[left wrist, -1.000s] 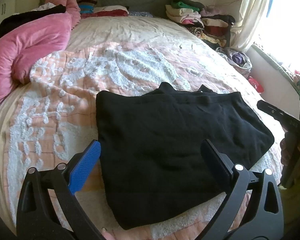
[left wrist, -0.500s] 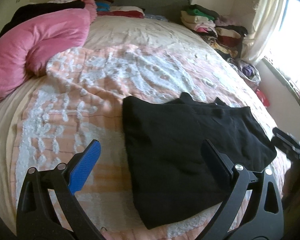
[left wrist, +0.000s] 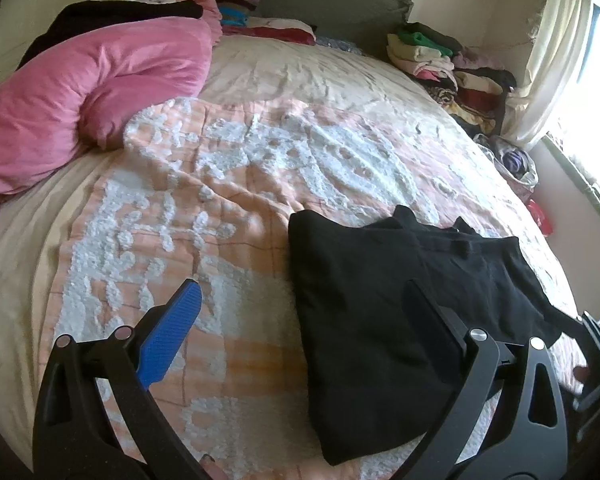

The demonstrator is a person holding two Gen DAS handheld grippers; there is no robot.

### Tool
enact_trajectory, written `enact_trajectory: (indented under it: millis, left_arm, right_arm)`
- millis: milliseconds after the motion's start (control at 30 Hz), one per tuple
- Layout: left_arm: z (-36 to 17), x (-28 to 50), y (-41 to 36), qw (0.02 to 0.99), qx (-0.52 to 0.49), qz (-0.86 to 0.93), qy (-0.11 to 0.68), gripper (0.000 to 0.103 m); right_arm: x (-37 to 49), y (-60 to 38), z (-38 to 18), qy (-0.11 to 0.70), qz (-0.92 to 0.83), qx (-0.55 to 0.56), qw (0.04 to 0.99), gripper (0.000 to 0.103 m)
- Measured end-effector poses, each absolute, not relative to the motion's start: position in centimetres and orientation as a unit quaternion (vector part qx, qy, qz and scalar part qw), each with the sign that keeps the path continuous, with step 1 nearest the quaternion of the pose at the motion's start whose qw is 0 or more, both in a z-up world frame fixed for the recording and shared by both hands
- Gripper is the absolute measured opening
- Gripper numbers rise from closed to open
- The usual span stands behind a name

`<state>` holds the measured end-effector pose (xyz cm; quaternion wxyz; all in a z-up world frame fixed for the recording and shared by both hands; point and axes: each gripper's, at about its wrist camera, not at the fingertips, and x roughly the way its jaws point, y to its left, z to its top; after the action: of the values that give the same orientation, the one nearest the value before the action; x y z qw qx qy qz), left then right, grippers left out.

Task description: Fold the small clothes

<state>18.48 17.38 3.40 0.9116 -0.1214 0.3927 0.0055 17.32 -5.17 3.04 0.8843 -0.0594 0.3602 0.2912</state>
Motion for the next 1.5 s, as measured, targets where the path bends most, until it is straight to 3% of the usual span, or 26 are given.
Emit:
enact_trajectory:
  millis: [533,1500]
  left_arm:
    - [2.7,19.2,16.7,0.912,-0.098,0.007,0.399,0.094]
    - [-2.1,23.1,16.2,0.89,-0.059,0.038,0.451,0.093]
  right_arm:
    - [13.9,-0.2,0.7,0.367,0.346,-0.101,0.858,0.099]
    - [13.9,5.4,-6.8,0.343,0.285,-0.292,0.846,0.099]
